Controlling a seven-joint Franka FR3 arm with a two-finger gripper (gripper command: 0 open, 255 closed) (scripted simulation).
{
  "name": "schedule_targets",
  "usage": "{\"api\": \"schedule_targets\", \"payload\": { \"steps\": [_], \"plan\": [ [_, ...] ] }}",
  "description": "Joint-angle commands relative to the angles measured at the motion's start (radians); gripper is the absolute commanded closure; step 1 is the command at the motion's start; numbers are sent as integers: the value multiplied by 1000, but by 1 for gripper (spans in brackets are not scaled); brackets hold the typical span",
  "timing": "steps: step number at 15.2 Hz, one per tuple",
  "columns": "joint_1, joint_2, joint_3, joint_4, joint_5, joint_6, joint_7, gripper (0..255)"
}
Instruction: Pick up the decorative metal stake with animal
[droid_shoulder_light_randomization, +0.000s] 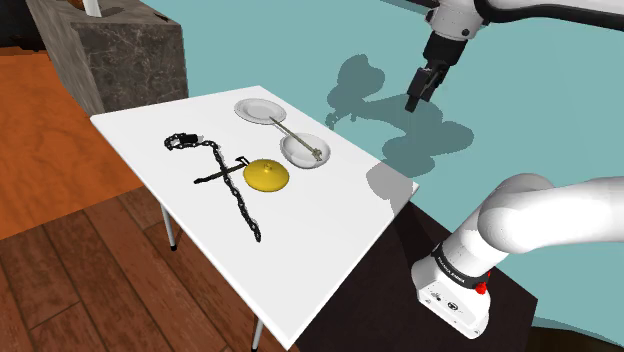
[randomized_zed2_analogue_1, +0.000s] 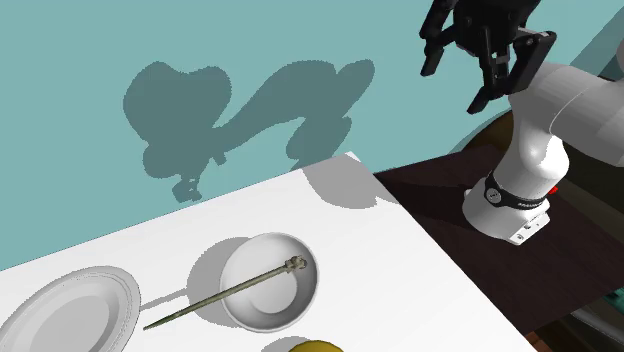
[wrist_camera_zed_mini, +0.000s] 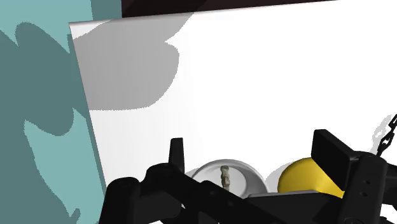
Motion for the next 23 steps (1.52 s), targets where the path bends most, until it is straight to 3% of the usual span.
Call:
{"api": "schedule_targets", "payload": {
  "steps": [1, 12, 23],
  "plan": [
    [0, 0, 0, 0, 0, 0, 0, 0],
    [3, 366, -12, 33, 16, 344, 13, 0],
    [9, 785, -14, 233, 40, 575, 9, 0]
  ]
}}
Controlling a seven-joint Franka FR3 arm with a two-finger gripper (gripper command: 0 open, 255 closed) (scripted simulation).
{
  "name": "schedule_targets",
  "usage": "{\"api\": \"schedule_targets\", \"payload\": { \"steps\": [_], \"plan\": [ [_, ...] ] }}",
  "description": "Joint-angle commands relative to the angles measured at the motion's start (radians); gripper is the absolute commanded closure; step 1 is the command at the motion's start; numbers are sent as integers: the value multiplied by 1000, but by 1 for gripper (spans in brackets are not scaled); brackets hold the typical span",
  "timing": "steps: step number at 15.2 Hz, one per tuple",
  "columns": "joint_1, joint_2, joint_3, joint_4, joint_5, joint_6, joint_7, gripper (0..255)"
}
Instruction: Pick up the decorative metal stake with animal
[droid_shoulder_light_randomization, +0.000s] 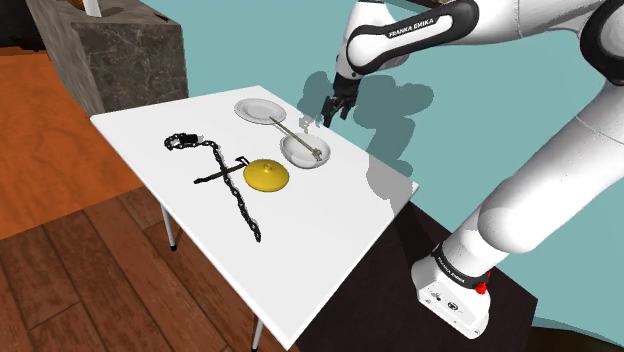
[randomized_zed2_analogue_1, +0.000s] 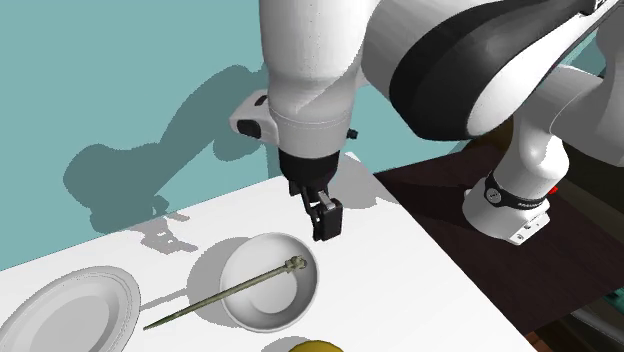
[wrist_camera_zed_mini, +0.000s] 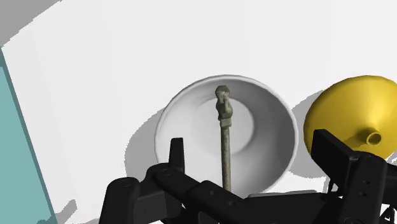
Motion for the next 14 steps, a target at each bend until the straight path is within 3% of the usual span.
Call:
{"api": "schedule_targets", "payload": {
  "steps": [1, 12, 14],
  "plan": [
    [0, 79, 0, 50, 5, 32, -4, 0],
    [4, 509, 11, 427, 34, 98, -20, 0],
    [4, 525, 11, 433, 34, 108, -20, 0]
  ]
}}
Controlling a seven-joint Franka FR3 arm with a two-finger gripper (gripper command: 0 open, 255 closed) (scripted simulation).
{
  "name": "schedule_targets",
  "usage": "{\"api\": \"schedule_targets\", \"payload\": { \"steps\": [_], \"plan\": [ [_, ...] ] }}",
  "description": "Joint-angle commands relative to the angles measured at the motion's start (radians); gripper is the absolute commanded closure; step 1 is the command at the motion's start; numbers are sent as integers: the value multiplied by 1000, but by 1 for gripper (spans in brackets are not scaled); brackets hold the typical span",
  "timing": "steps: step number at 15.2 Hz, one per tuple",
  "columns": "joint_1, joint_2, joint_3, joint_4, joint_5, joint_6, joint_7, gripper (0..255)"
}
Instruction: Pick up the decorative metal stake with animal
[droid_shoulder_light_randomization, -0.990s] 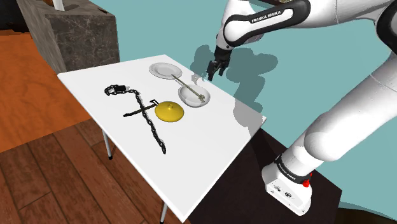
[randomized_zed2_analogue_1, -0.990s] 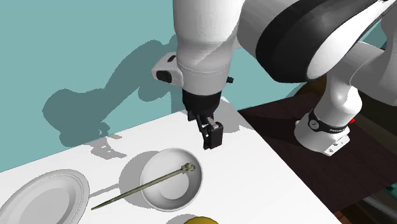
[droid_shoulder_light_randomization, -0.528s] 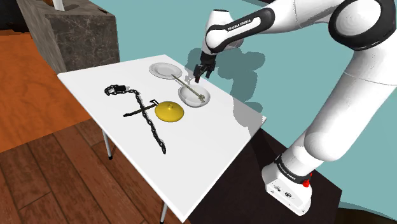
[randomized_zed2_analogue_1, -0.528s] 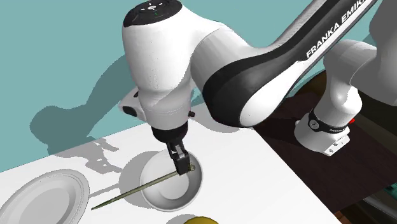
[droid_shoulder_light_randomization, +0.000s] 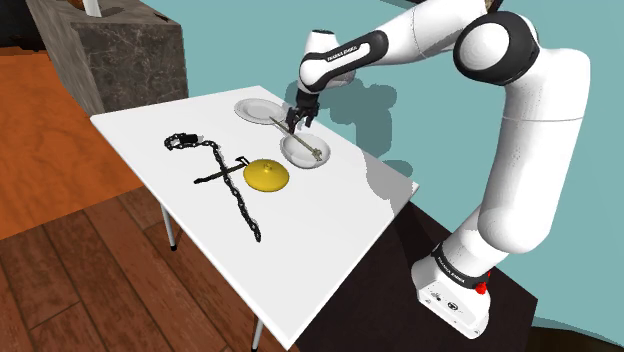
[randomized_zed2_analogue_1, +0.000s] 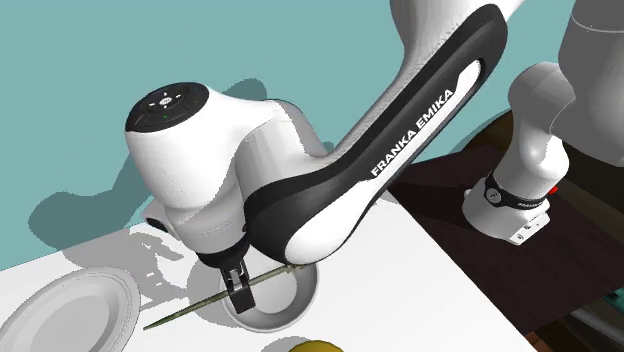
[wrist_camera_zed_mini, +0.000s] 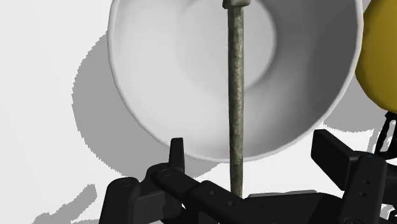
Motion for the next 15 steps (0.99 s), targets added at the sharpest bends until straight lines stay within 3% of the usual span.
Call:
{"api": "schedule_targets", "payload": {
  "steps": [1, 8, 9, 15],
  "plan": [
    [0, 27, 0, 12, 0, 16, -1, 0],
    [0, 73, -1, 2, -2, 72, 0, 0],
    [1, 73, -1, 1, -2, 73, 2, 255],
    [2, 73, -1, 1, -2, 73, 2, 255]
  ]
}}
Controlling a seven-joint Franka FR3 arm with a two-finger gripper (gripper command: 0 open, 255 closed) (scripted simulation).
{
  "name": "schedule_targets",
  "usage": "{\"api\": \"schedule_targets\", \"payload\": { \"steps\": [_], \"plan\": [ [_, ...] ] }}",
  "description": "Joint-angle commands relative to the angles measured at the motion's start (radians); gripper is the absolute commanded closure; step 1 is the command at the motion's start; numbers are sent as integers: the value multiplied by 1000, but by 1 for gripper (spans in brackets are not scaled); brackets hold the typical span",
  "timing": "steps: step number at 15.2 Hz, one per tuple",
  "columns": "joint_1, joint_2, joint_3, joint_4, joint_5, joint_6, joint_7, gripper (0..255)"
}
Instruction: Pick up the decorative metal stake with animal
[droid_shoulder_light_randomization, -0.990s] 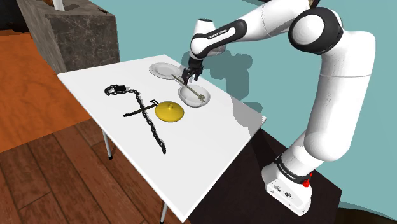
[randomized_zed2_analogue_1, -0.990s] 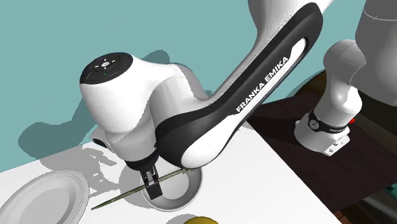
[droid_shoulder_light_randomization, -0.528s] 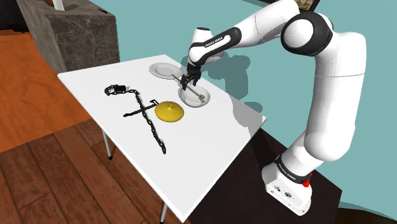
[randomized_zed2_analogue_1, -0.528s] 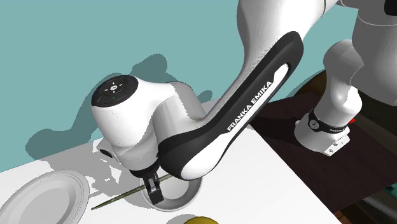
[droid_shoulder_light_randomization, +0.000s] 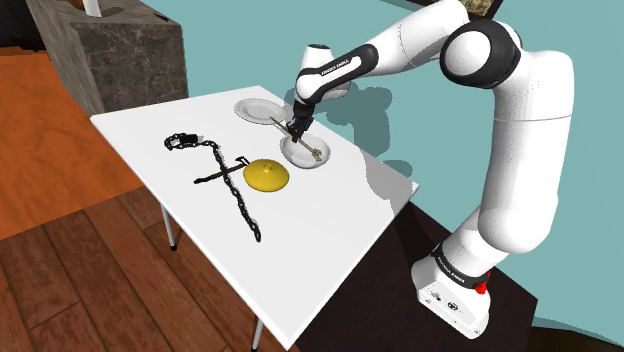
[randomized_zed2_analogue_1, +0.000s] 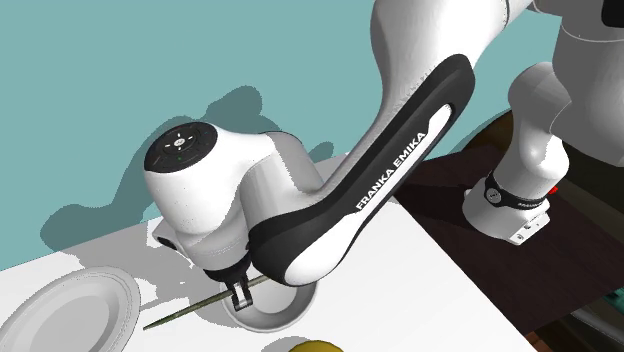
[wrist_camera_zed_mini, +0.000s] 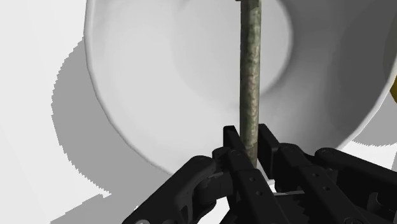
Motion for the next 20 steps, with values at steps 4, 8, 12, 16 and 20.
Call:
{"api": "schedule_targets", "payload": {
  "steps": [4, 8, 12, 16, 20],
  "plan": [
    [-1, -9, 0, 2, 1, -11, -2, 255],
    [-2, -41, 1, 10, 2, -51, -3, 255],
    [-2, -72, 2, 21, 3, -92, -4, 255],
    [-3, -99, 2, 35, 5, -135, -5, 255],
    [-3, -113, 3, 45, 5, -158, -6, 255]
  ]
}}
